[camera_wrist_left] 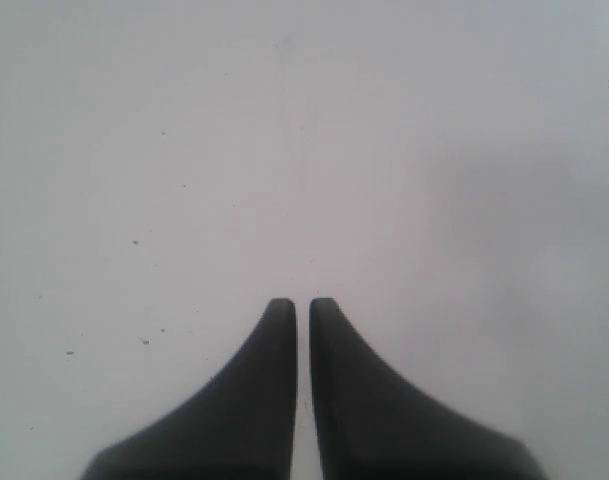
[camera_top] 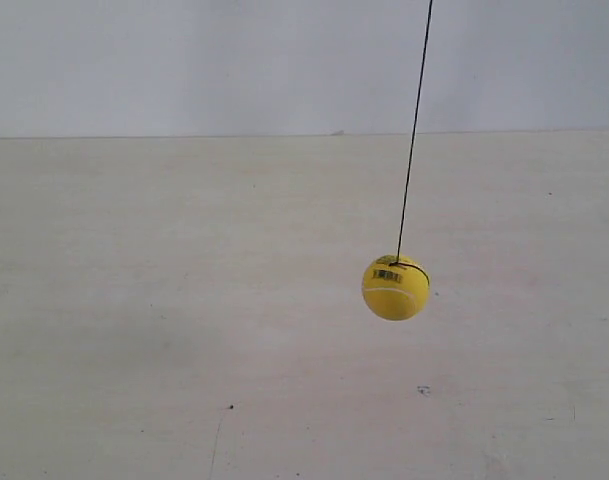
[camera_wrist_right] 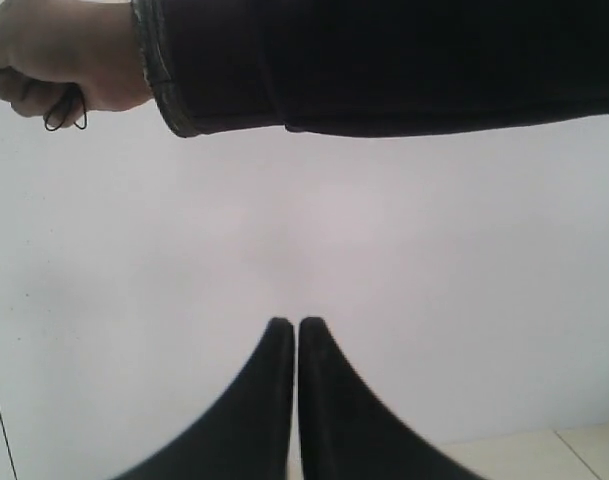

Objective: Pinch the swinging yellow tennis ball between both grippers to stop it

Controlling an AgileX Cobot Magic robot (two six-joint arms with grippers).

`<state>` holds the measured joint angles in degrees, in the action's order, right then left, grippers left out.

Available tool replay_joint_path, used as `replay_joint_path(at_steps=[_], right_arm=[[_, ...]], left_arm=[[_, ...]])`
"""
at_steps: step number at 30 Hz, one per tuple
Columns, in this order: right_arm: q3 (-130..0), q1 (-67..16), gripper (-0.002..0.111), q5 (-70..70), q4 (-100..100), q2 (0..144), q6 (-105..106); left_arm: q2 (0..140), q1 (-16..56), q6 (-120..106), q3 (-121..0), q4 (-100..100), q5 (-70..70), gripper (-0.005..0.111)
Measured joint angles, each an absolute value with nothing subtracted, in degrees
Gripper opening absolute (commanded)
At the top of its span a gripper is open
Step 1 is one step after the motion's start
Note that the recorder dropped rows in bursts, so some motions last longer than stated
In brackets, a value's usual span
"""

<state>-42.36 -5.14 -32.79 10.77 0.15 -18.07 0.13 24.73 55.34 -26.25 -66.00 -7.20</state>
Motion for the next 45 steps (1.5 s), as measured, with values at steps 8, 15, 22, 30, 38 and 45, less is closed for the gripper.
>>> replay_joint_path(at_steps=[8,15,22,30,38,45], right_arm=[[-34.47,-9.96,0.000,-17.87,-10.23,0.37,12.71],[-12.97,-11.45,0.000,1.08,-58.19,0.36,59.40],[-0.75,-11.45,0.000,4.29,-60.69,0.36,61.03],[-0.27,-11.45,0.000,4.04,-61.10,0.36,61.44],[-0.27,-9.88,0.000,0.00,-56.77,0.36,56.26],[-0.27,-9.39,0.000,-2.99,-38.34,0.36,38.14]], left_arm=[[0.13,24.73,55.34,-26.25,-66.00,-7.08,0.005],[0.13,24.73,55.34,-26.25,-65.91,-7.08,0.005],[0.13,24.73,55.34,-26.25,-65.91,-7.08,0.005],[0.13,24.73,55.34,-26.25,-65.91,-7.08,0.005],[0.13,24.73,55.34,-26.25,-65.91,-7.08,0.005],[0.13,24.73,55.34,-26.25,-65.91,-7.08,0.005]])
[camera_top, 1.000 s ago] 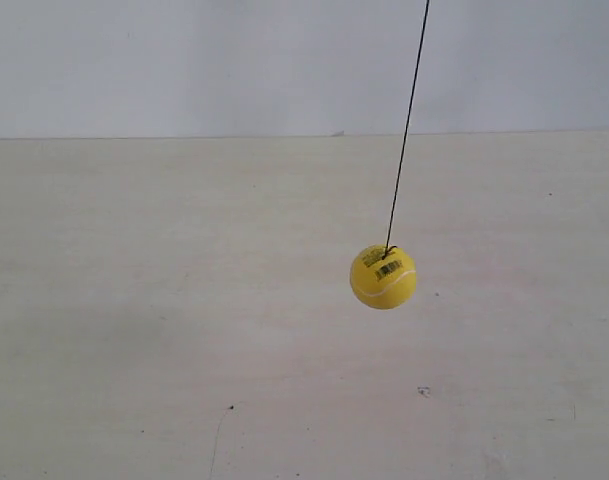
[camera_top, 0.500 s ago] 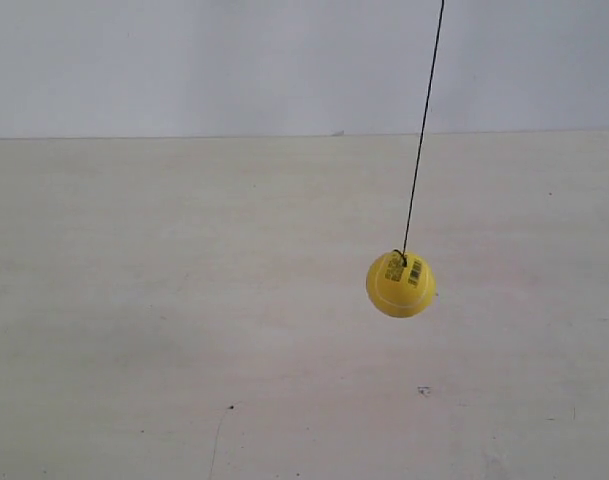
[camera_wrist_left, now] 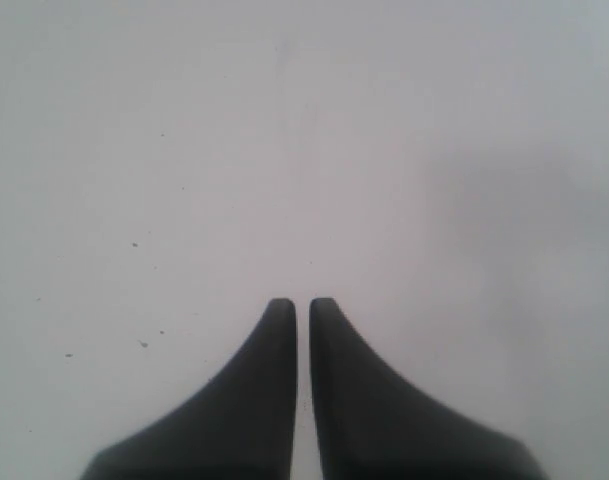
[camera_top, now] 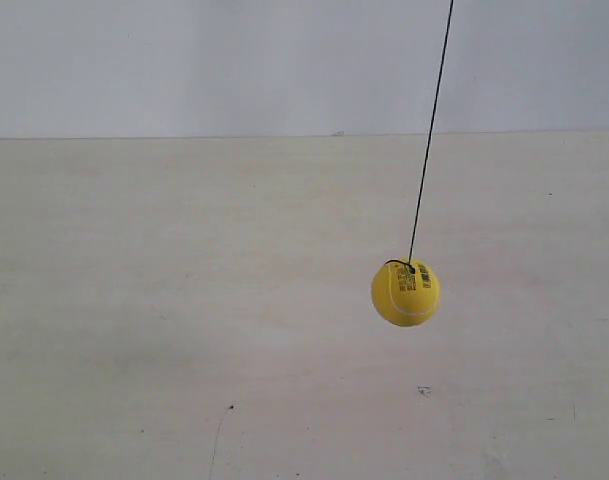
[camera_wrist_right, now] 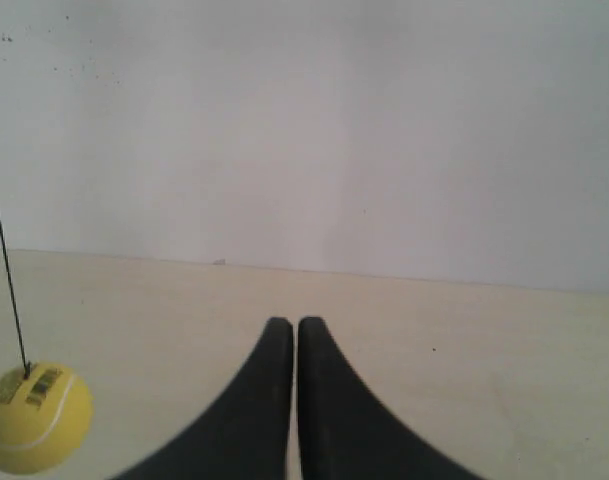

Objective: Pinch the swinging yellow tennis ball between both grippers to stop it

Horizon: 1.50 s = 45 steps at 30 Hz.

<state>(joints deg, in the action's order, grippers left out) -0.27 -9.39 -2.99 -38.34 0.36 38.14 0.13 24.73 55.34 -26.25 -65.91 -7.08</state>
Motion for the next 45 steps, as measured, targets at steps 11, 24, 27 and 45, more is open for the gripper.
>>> replay_joint_path(at_steps=[11,24,27,45], right_arm=[[-0.01,-5.80,0.000,-17.36,7.66,0.36,-9.81],[-0.01,-5.80,0.000,-18.92,9.16,0.28,-4.89],[-0.01,-5.80,0.000,-18.92,9.16,0.28,-4.89],[-0.01,-5.80,0.000,-18.95,9.16,0.28,-4.77]], left_arm=[[0.13,24.73,55.34,-26.25,-65.91,-7.08,0.005],[0.13,24.73,55.34,-26.25,-65.91,-7.08,0.005],[0.13,24.73,55.34,-26.25,-65.91,-7.08,0.005],[0.13,24.73,55.34,-26.25,-65.91,-7.08,0.005]])
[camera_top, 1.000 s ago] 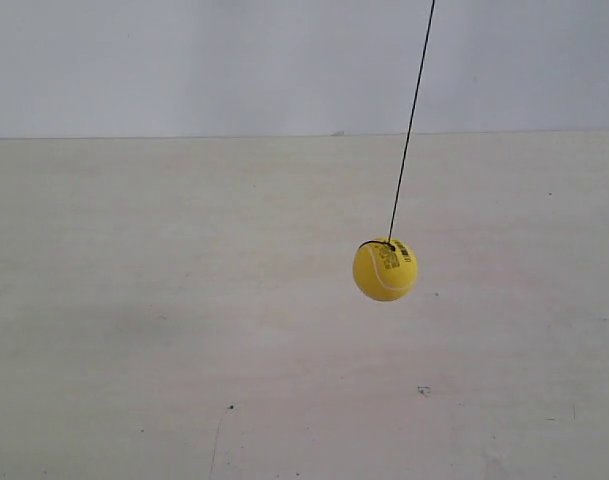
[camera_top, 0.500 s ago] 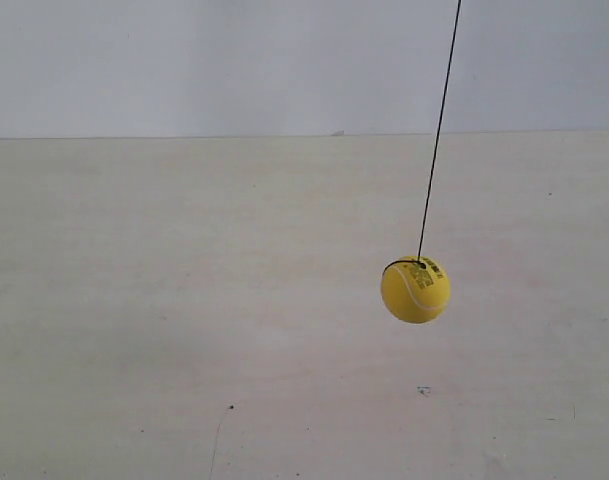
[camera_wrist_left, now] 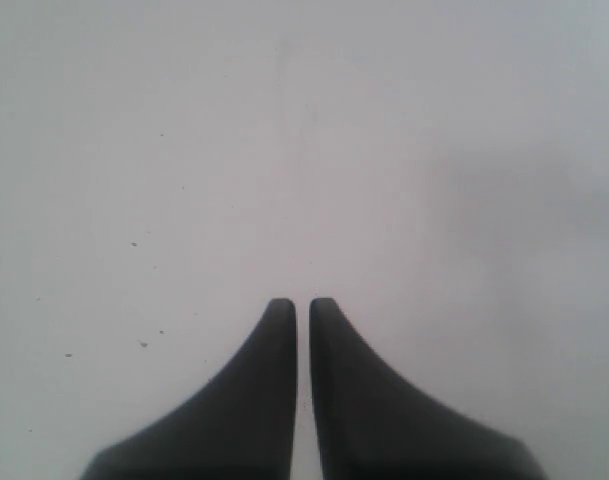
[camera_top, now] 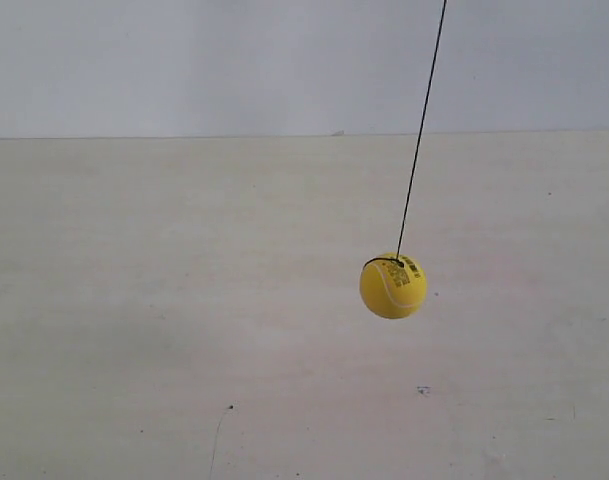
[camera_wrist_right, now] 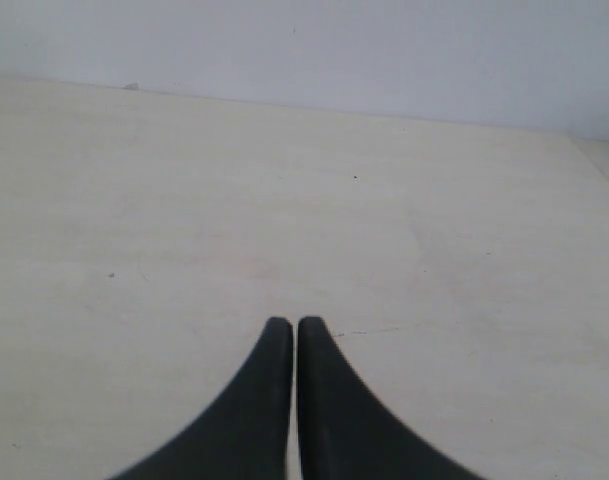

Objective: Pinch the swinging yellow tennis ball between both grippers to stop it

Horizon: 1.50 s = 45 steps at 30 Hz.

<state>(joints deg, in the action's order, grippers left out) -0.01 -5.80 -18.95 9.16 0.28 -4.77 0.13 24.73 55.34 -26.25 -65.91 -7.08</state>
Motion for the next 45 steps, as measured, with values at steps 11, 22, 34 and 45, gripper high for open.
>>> replay_joint_path(at_steps=[11,22,34,45], right_arm=[[-0.01,-5.80,0.000,-18.95,9.39,0.28,-4.77],[-0.01,-5.80,0.000,-18.95,9.39,0.28,-4.77],[-0.01,-5.80,0.000,-19.04,9.39,0.28,-4.77],[-0.01,-5.80,0.000,-19.04,9.39,0.28,-4.77]], left_arm=[[0.09,23.87,8.95,-11.17,-16.64,-6.06,0.005],[0.09,2.65,-0.33,-0.24,0.54,-5.87,0.005],[0.09,-9.31,-4.73,-0.22,1.95,-18.74,0.005],[0.09,-9.31,-4.73,-0.22,1.77,-17.90,0.005]])
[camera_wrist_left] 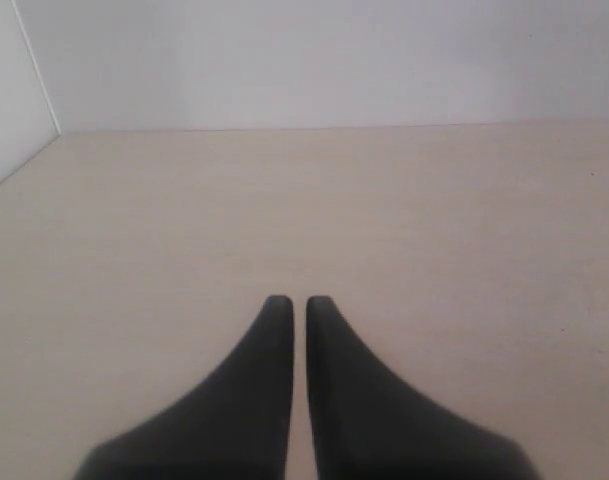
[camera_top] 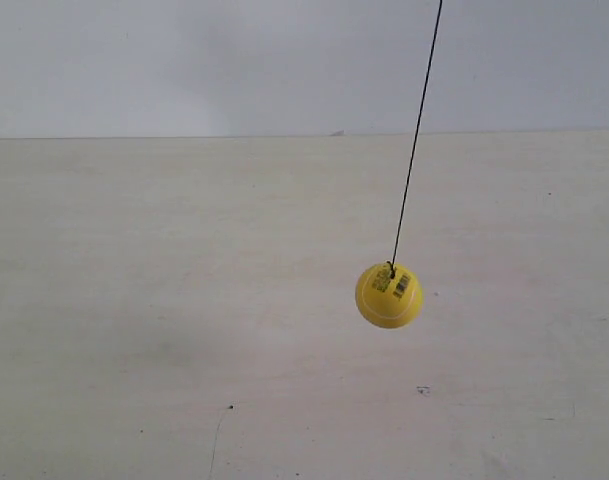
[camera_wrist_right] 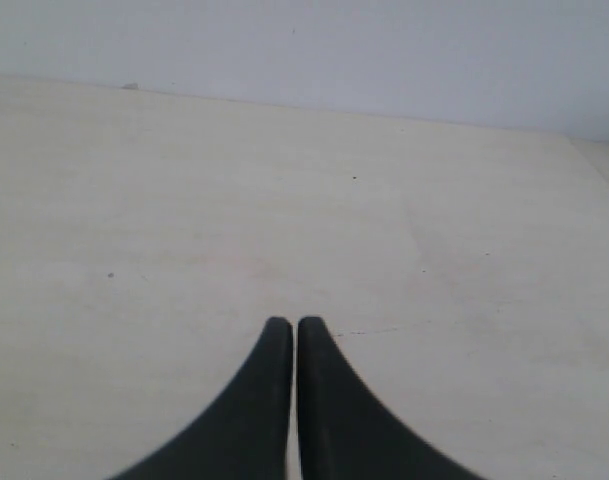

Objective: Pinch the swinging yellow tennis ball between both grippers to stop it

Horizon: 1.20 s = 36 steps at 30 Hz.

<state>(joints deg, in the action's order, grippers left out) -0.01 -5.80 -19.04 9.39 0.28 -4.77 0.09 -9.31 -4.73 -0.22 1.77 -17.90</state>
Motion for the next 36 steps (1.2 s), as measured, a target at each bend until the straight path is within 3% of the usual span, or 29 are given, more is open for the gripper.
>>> replay_joint_path(at_steps=[17,25,36], right_arm=[[-0.01,-5.80,0.000,-19.04,9.39,0.28,-4.77],[-0.01,-5.80,0.000,-19.04,9.39,0.28,-4.77],[-0.01,-5.80,0.000,-19.04,9.39,0.28,-4.77]], left_arm=[[0.09,-9.21,-4.73,-0.22,1.67,-17.90,0.005],[0.09,-4.71,-4.73,-0.22,1.67,-17.90,0.005],[0.09,-4.25,-4.73,-0.22,1.67,-17.90,0.005]])
